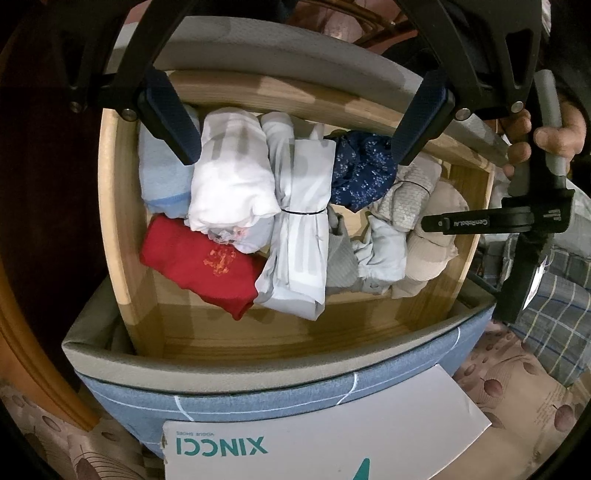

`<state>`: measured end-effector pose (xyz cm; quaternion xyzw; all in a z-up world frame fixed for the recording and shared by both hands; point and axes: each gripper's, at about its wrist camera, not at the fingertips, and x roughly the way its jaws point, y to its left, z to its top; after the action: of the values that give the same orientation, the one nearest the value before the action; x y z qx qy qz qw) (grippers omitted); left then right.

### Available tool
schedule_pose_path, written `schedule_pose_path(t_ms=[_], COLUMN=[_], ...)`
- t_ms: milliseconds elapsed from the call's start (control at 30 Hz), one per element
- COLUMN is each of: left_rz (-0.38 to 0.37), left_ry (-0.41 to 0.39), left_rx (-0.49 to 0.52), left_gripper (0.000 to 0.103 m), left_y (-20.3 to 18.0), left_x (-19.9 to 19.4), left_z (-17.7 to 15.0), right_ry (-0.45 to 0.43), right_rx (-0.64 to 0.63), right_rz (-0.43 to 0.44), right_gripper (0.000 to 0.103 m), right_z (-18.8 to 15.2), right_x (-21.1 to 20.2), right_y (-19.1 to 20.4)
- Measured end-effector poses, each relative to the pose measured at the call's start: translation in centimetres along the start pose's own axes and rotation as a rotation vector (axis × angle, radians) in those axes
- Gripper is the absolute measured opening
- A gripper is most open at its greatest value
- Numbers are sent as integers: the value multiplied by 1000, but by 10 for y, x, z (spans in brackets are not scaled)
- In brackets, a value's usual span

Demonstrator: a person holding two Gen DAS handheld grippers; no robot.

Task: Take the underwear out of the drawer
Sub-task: 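Reach into the drawer and grasp the cream knit underwear with the left tool, then grasp the white rolled garment with black band with the right tool while the left lifts the cream underwear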

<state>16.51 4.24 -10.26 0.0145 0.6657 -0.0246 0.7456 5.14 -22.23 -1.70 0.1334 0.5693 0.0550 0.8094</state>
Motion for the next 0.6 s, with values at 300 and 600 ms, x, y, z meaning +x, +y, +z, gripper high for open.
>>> schedule_pose_path(t_ms=[300, 600], left_rz=[-42, -110], left_ry=[-33, -93], left_rx=[13, 35], left_gripper=[50, 50], left_y=[1, 9], left_x=[-27, -62], left_z=[-8, -23], right_ry=[17, 67], right_rx=[5, -7], right_rz=[-6, 29], right_gripper=[102, 70], right_z=[3, 20], right_x=[5, 17], right_y=[-1, 11])
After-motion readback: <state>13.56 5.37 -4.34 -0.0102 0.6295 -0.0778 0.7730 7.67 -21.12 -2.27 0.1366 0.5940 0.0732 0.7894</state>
